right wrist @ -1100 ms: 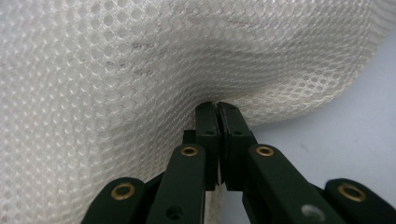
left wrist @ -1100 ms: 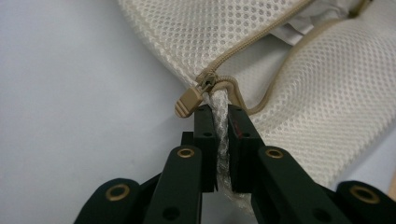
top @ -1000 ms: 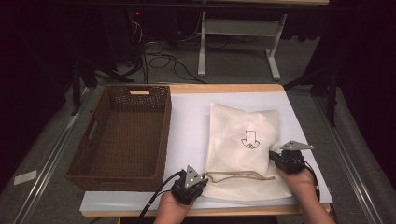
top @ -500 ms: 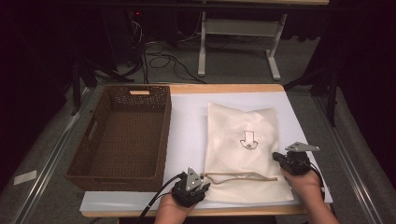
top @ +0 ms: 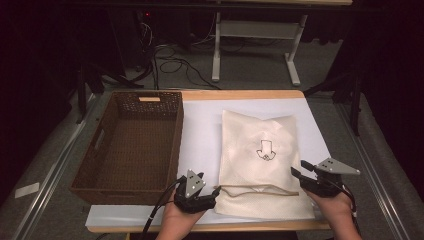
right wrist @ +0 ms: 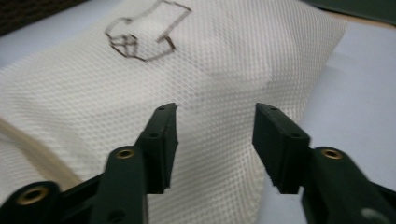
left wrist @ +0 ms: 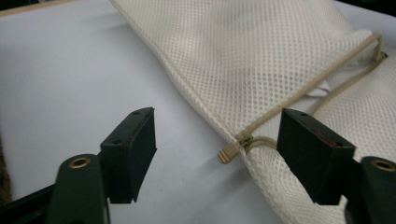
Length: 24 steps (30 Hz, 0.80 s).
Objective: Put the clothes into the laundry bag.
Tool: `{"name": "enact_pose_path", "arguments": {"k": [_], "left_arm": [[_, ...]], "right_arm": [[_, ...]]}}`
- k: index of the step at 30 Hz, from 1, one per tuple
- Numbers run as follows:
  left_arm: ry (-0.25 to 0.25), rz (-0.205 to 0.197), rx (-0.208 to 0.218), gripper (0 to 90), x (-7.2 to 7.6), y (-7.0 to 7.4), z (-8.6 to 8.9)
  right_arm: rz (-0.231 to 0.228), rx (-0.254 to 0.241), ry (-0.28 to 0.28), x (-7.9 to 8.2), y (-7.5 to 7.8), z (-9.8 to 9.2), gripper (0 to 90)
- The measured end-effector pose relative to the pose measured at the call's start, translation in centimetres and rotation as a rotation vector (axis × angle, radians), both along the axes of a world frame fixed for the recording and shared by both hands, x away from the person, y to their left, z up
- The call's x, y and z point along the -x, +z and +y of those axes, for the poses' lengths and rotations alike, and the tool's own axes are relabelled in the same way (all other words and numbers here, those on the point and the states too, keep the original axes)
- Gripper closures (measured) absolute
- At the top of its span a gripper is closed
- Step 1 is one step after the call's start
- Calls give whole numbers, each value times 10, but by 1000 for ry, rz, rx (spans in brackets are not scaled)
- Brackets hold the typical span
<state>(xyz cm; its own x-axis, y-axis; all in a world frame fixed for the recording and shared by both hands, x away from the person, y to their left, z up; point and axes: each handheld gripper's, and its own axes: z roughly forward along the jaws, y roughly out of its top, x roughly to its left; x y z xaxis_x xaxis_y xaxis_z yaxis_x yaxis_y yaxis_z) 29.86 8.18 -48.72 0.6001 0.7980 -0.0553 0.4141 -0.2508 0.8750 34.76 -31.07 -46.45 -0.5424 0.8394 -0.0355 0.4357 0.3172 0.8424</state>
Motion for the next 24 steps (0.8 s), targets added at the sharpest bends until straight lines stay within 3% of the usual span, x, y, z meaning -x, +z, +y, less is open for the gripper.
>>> {"name": "enact_pose_path", "arguments": {"k": [4, 9, 11, 16, 24], "left_arm": [[-7, -6, -31, 167, -1, 4, -1], [-26, -14, -23, 45, -2, 7, -5], [-31, -27, -24, 2, -2, 8, -7], [-27, -51, -12, 1, -1, 9, -7], [-21, -29, -24, 11, -3, 4, -9]], "right_arm": [[-34, -32, 18, 13, 5, 6, 246], [-43, -41, 7, 23, 7, 12, 3], [-50, -38, -2, 26, 8, 13, 2], [-71, -58, -5, 30, 9, 13, 2], [-76, -53, -5, 29, 8, 13, 2]]}}
